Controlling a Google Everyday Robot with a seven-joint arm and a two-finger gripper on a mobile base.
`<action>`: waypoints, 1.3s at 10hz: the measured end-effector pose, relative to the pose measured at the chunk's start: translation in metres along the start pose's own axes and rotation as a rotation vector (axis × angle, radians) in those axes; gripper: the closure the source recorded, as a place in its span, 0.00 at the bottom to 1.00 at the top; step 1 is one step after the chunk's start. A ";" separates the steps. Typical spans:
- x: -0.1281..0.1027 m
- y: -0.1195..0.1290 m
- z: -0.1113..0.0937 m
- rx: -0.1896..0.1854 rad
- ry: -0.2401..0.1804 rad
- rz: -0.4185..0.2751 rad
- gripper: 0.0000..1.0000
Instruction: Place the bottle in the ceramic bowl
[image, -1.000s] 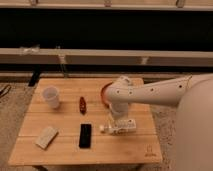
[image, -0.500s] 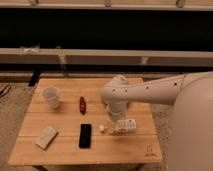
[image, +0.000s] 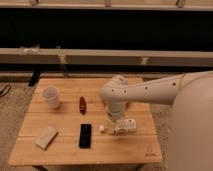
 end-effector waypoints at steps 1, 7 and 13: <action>0.000 0.000 0.000 -0.007 -0.007 0.000 0.35; -0.002 0.007 0.014 -0.010 -0.223 -0.138 0.35; -0.011 -0.023 0.014 0.078 -0.218 -0.161 0.35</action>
